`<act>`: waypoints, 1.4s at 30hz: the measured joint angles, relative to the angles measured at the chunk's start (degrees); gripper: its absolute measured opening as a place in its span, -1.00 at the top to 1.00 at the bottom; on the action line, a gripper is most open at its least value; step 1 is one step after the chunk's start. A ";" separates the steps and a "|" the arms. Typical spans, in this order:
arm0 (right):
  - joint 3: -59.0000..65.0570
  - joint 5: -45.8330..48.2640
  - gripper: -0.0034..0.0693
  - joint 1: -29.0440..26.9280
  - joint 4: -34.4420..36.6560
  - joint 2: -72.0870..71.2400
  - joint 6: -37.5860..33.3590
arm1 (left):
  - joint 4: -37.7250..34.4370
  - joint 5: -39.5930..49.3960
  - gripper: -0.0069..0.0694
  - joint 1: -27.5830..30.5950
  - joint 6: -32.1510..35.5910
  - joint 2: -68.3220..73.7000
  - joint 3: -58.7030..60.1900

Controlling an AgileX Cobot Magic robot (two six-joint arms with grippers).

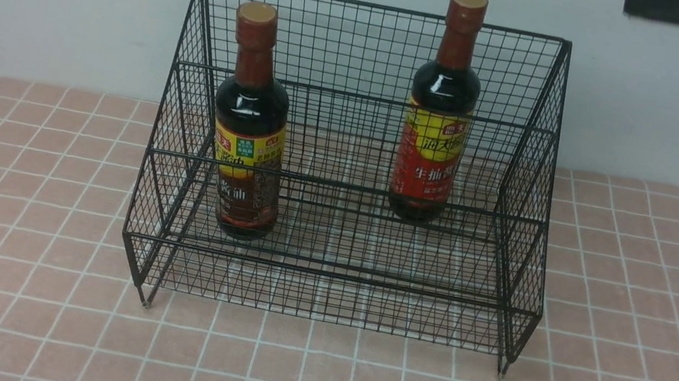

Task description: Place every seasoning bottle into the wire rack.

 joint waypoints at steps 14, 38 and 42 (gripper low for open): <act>5.70 -11.44 0.94 0.00 0.94 -12.22 -6.55 | 0.00 0.00 0.84 0.00 -0.05 0.00 0.00; 25.08 -15.84 0.94 -12.47 -4.69 -27.10 -16.82 | 0.00 0.00 0.84 0.00 -0.05 0.00 0.00; 37.55 -18.91 0.94 -15.20 -5.76 -37.38 -16.82 | 0.00 0.00 0.84 0.00 -0.05 0.00 0.00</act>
